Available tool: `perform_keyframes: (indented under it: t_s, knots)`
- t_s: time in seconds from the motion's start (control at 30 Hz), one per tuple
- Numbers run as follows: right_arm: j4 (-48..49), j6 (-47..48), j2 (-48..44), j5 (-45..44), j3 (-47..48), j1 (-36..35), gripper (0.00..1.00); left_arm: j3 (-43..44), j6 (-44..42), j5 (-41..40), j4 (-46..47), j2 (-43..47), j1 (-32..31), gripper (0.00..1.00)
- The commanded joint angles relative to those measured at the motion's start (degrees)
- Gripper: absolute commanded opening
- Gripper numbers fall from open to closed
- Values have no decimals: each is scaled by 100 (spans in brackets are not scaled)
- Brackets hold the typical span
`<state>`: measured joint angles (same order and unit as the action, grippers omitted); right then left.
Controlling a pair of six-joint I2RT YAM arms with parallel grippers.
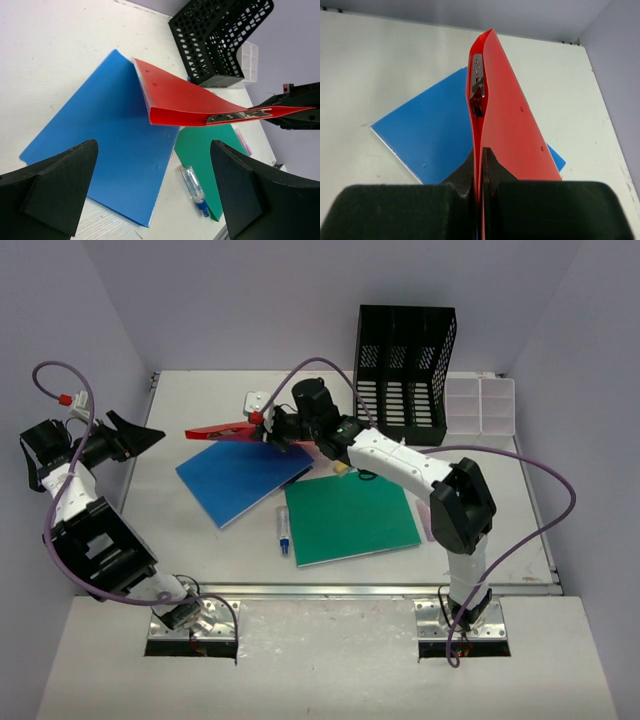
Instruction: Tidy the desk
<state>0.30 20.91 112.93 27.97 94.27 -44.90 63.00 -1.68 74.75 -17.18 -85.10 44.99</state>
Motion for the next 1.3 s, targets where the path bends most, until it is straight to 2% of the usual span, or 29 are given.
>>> perform_keyframes:
  t_s: [0.0, 0.1, 0.17, 0.27, 0.4, 0.53, 0.63, 0.93, 1.27]
  knots:
    - [-13, -860, -359, 802, 629, 197, 0, -33, -618, 1035, 688, 160, 149, 92]
    - [-218, -1118, -377, 969, 921, 361, 0, 96, -1361, 1327, 48, 157, 177, 91]
    - [-265, -1330, -396, 1045, 1011, 423, 0, 350, -2980, 1536, -1086, 113, 177, 91]
    - [-333, -1425, -464, 1126, 1054, 514, 0, 921, -5381, 1730, -3852, -149, 183, 91]
    - [-277, -1624, -574, 1181, 1032, 645, 0, 1497, -7314, 1757, -5826, -787, 177, 90]
    - [-230, -1922, -671, 1242, 1102, 806, 0, 1372, -7344, 1796, -5823, -868, 176, 88]
    - [-190, -2335, -741, 1347, 1122, 915, 0, 1093, -7728, 1787, -5831, -573, 140, 88]
    - [-135, -3045, -996, 1574, 1189, 1046, 0, 626, -7822, 1855, -5831, 530, 102, 89]
    - [-138, -3542, -1448, 1854, 1114, 1148, 0, 245, -7908, 2281, -5823, 1478, -612, 92]
